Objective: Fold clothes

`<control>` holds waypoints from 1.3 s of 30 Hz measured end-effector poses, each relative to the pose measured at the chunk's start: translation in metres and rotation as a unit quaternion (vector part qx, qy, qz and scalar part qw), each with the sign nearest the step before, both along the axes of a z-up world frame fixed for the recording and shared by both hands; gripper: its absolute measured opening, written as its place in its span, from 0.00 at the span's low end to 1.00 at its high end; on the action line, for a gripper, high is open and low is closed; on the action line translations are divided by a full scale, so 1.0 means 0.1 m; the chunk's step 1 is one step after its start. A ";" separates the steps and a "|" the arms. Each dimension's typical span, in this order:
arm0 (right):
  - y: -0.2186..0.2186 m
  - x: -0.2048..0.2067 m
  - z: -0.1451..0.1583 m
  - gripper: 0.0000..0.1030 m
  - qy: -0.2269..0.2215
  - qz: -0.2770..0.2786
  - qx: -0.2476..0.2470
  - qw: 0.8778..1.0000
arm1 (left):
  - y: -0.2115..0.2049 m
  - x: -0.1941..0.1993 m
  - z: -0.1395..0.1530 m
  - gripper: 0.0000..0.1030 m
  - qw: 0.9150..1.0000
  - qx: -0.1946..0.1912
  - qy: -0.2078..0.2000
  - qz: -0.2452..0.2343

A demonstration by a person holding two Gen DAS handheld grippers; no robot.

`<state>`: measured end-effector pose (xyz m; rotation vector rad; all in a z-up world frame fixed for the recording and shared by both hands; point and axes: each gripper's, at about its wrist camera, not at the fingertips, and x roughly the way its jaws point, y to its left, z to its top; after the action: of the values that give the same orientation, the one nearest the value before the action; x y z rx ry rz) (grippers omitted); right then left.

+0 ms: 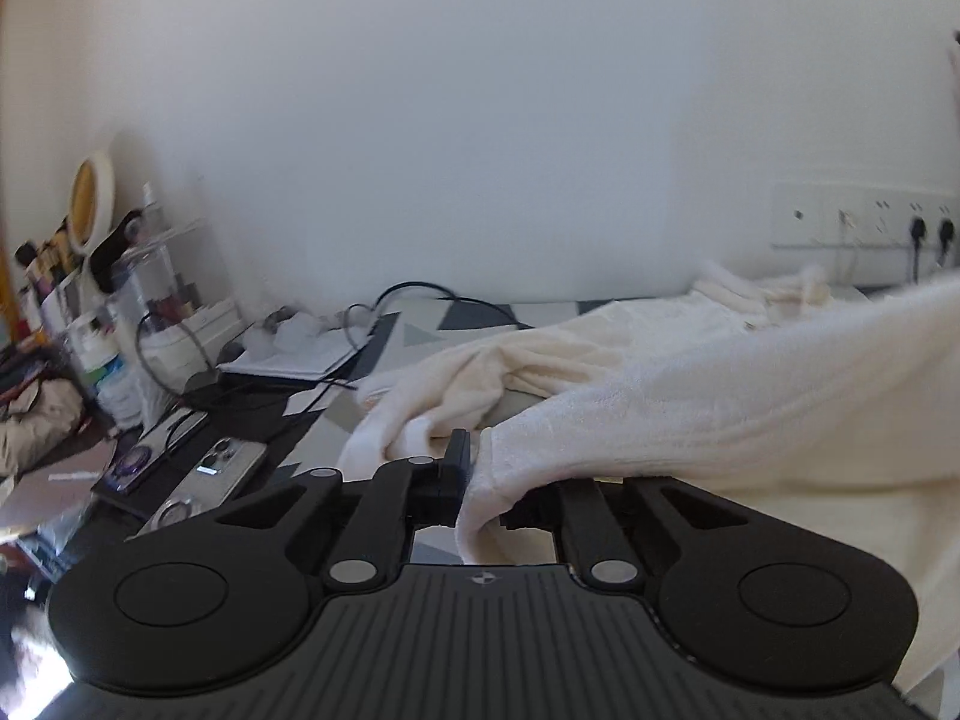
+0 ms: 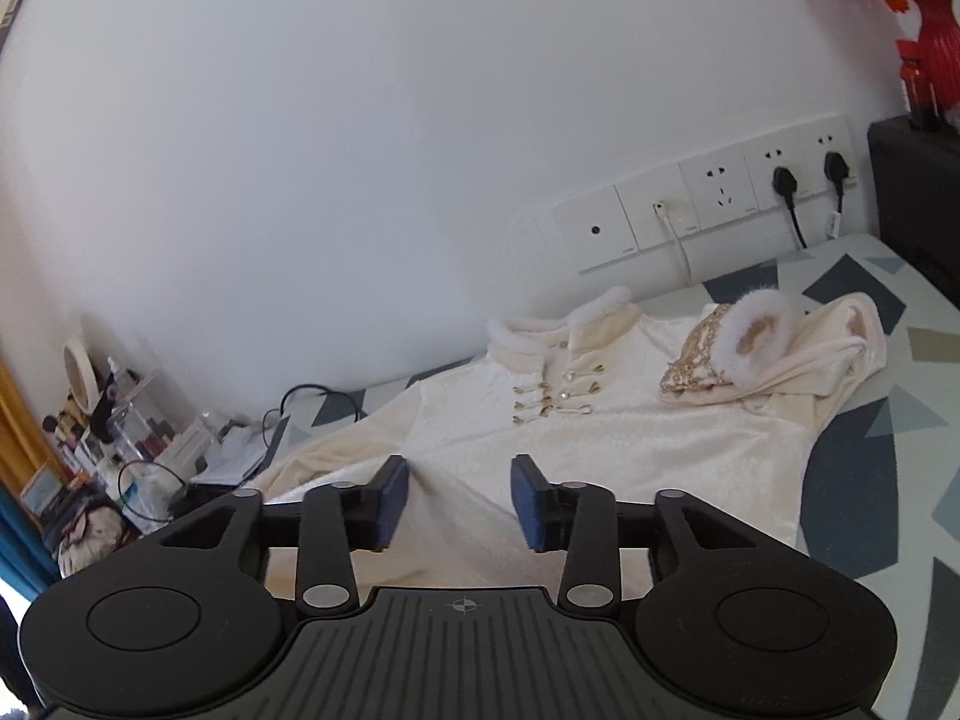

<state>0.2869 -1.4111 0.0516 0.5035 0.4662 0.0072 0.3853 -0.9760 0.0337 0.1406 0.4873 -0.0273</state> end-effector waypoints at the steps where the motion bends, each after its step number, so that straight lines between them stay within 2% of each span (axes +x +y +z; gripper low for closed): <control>1: -0.04 -0.07 0.03 0.54 -0.002 0.001 -0.009 1.000 | 0.10 0.03 0.02 0.09 1.000 -0.013 0.008 0.014; 2: -0.09 -0.15 0.04 0.57 -0.001 -0.001 -0.016 1.000 | 0.18 0.05 0.02 0.09 0.999 -0.024 0.019 0.025; 5: -0.24 -0.41 0.03 0.59 0.007 -0.009 -0.038 0.999 | 0.35 0.06 -0.11 0.09 0.996 -0.045 0.060 0.052; 9: -0.27 -0.68 -0.29 0.58 0.081 -0.011 -0.121 0.989 | 0.38 0.01 -0.36 0.10 0.989 -0.058 0.112 0.078; 10: -0.28 -0.75 -0.37 0.58 0.101 -0.011 -0.142 0.985 | 0.37 -0.01 -0.40 0.10 0.988 -0.058 0.119 0.083; 13: -0.11 -0.91 -0.65 0.58 0.141 0.033 -0.211 0.967 | 0.35 -0.03 -0.46 0.10 0.986 -0.057 0.127 0.094; 16: 0.14 -0.97 -0.95 0.58 0.165 0.084 -0.282 0.942 | 0.36 -0.02 -0.42 0.10 0.984 -0.067 0.127 0.103; 18: 0.27 -0.95 -1.12 0.55 0.173 0.100 -0.308 0.930 | 0.37 0.00 -0.38 0.10 0.983 -0.072 0.127 0.107; 19: 0.31 -0.93 -1.18 0.54 0.173 0.102 -0.311 0.929 | 0.37 0.01 -0.36 0.10 0.983 -0.073 0.130 0.108; 20: 0.33 -0.90 -1.24 0.52 0.170 0.097 -0.310 0.930 | 0.37 0.02 -0.35 0.10 0.983 -0.074 0.132 0.109; 22: 0.30 -0.81 -1.27 0.41 0.162 0.075 -0.287 0.941 | 0.37 0.03 -0.32 0.10 0.982 -0.077 0.136 0.110; 23: 0.24 -0.75 -1.24 0.26 0.154 0.057 -0.262 0.951 | 0.37 0.04 -0.31 0.10 0.981 -0.078 0.138 0.111; 24: 0.12 -0.70 -1.17 0.21 0.138 0.029 -0.213 0.967 | 0.37 0.04 -0.31 0.10 0.981 -0.077 0.142 0.111; 25: -0.04 -0.64 -1.08 0.21 0.118 -0.003 -0.155 0.981 | 0.36 0.05 -0.32 0.12 0.980 -0.073 0.147 0.110; 26: -0.19 -0.61 -1.02 0.21 0.097 -0.039 -0.097 0.990 | 0.36 0.06 -0.34 0.15 0.980 -0.069 0.153 0.110; 27: -0.34 -0.58 -0.97 0.22 0.076 -0.078 -0.040 0.993 | 0.36 0.07 -0.36 0.16 0.979 -0.065 0.161 0.110; 28: -0.42 -0.54 -0.96 0.23 0.074 -0.091 -0.022 0.993 | 0.36 0.08 -0.39 0.22 0.978 -0.061 0.169 0.111; 29: -0.46 -0.50 -0.97 0.24 0.081 -0.092 -0.023 0.992 | 0.37 0.10 -0.42 0.31 0.976 -0.056 0.175 0.113; 31: -0.53 -0.42 -0.99 0.24 0.096 -0.095 -0.027 0.991 | 0.40 0.12 -0.49 0.37 0.974 -0.050 0.184 0.123; 33: -0.60 -0.34 -1.02 0.25 0.110 -0.098 -0.030 0.989 | 0.45 0.14 -0.54 0.37 0.972 -0.057 0.192 0.126; 34: -0.59 -0.34 -1.02 0.25 0.116 -0.089 -0.047 0.988 | 0.48 0.14 -0.56 0.37 0.971 -0.060 0.195 0.127; 37: -0.49 -0.52 -1.00 0.35 0.118 -0.065 -0.113 0.984 | 0.50 0.14 -0.57 0.38 0.971 -0.061 0.192 0.128; 39: -0.46 -0.68 -1.01 0.39 0.128 -0.057 -0.156 0.978 | 0.49 0.14 -0.58 0.38 0.972 -0.059 0.189 0.129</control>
<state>0.2186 -1.4572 -0.0490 0.2213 0.6765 -0.2406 0.3995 -0.9269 -0.0246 -0.0468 0.8796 0.1741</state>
